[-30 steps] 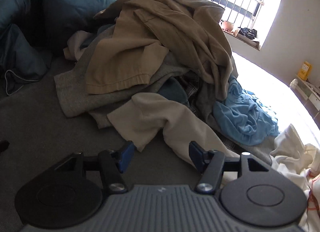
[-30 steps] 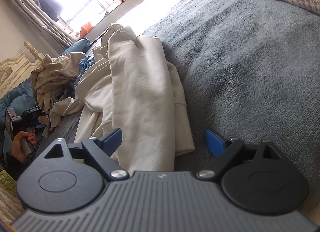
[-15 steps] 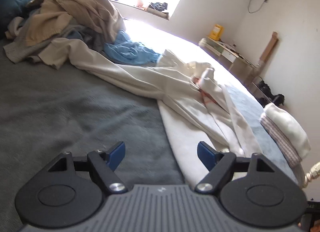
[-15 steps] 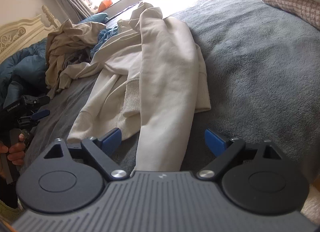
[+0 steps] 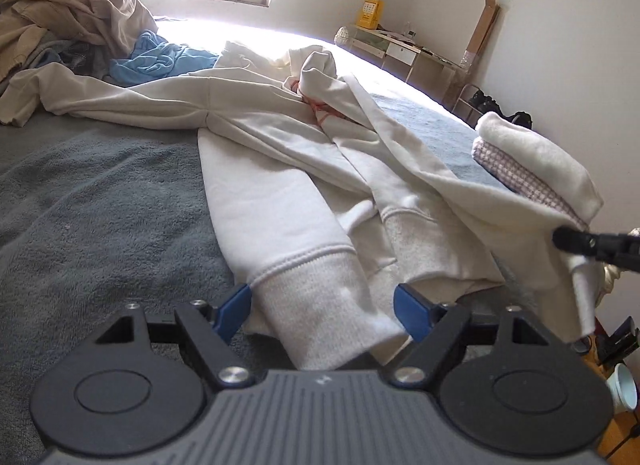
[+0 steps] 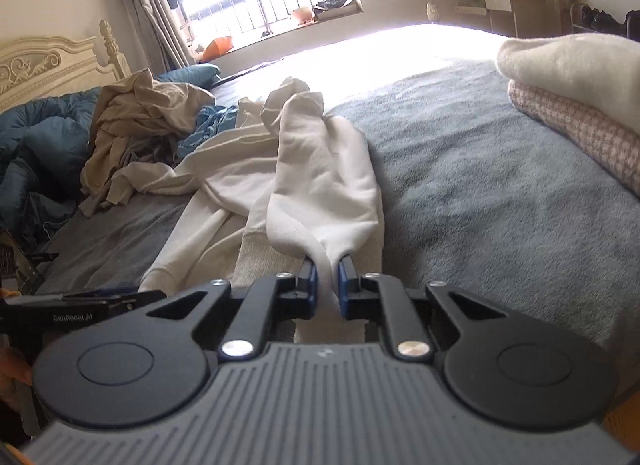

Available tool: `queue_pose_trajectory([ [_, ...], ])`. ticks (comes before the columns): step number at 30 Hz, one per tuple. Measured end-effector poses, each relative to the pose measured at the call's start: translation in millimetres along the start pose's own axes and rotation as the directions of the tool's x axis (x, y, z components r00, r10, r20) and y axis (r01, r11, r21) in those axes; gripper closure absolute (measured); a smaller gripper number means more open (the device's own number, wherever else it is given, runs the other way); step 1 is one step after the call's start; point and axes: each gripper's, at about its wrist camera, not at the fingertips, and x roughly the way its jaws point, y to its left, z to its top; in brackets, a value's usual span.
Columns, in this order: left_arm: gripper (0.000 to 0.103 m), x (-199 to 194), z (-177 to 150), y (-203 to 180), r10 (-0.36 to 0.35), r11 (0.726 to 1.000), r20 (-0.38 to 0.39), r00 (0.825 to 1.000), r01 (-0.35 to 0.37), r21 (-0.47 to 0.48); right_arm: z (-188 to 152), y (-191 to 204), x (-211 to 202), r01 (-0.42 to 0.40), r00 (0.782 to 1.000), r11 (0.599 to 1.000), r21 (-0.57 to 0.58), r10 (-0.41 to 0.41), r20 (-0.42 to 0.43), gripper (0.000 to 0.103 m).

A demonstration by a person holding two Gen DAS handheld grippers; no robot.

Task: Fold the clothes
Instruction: 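Grasp the hoodie hem with the right gripper while the left gripper holds the cuff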

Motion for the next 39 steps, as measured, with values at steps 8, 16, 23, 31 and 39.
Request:
queue_pose_trajectory([
  [8,0.033,10,4,7,0.006,1.0,-0.001,1.0,-0.006,-0.007,202,-29,32,0.113,0.964,0.993,-0.029,-0.103,0.243,0.095],
  [16,0.033,8,4,8,0.015,1.0,0.006,1.0,-0.015,-0.005,347,-75,137,0.388,0.882,0.918,0.087,-0.397,0.254,0.041],
  [23,0.035,8,0,4,0.028,0.999,0.003,1.0,-0.028,0.04,256,-96,141,0.383,0.921,0.924,-0.009,-0.382,0.075,0.025],
  [31,0.072,9,-2,12,0.063,0.997,0.015,0.998,-0.062,-0.051,102,12,59,-0.043,0.994,0.965,-0.26,0.016,-0.104,0.025],
  [39,0.091,-11,-5,27,0.049,0.984,0.014,0.999,-0.046,-0.169,-28,104,86,-0.08,0.995,0.811,-0.58,0.035,-0.088,0.028],
])
